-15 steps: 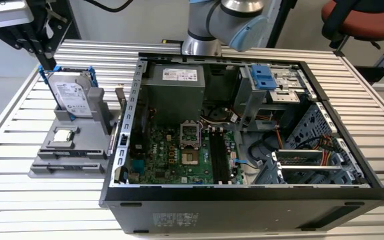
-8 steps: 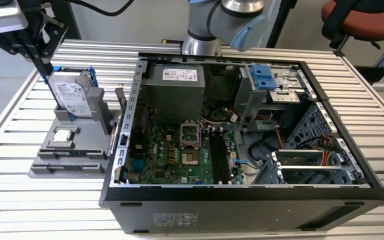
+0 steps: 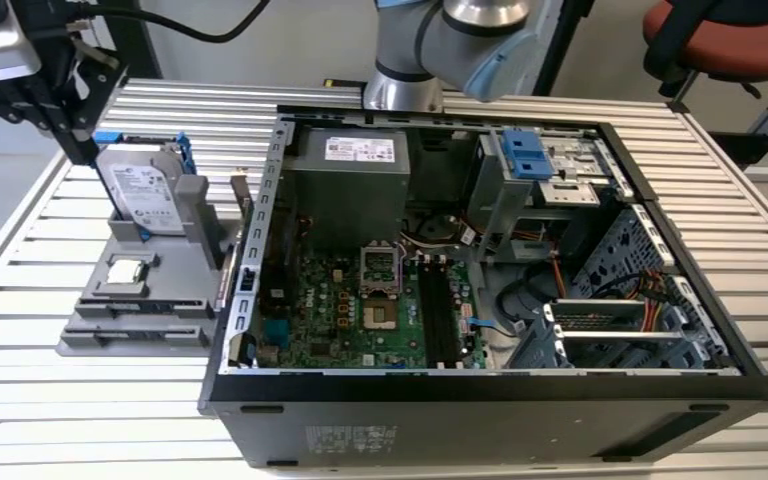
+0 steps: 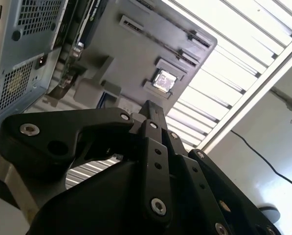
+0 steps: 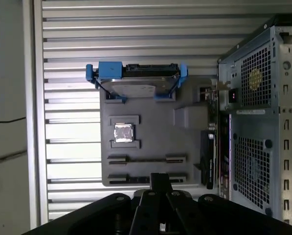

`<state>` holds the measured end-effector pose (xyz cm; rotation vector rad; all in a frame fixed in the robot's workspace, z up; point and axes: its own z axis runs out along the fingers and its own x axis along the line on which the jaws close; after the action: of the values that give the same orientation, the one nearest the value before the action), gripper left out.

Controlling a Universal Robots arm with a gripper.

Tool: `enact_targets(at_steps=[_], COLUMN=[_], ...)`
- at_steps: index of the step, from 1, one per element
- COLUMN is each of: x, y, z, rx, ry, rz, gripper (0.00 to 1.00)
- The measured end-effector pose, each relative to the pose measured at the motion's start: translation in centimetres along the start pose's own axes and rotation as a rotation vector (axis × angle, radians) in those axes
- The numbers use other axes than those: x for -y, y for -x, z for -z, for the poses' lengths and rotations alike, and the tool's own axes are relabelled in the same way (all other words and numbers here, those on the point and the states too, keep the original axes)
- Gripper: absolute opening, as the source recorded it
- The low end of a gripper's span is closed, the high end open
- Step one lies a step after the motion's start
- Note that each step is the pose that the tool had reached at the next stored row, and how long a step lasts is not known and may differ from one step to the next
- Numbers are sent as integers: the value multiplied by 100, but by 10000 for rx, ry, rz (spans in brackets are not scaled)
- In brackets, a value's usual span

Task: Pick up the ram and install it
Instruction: 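Reach for the ram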

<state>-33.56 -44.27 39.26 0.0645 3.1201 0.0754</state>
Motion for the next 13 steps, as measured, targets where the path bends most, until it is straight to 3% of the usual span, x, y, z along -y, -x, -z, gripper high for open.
enact_targets(at_steps=[6, 13], x=[101, 113], y=[-1, -1], z=[5, 5], rx=[0, 0], ry=[0, 0], rz=[1, 6], gripper=[0, 0])
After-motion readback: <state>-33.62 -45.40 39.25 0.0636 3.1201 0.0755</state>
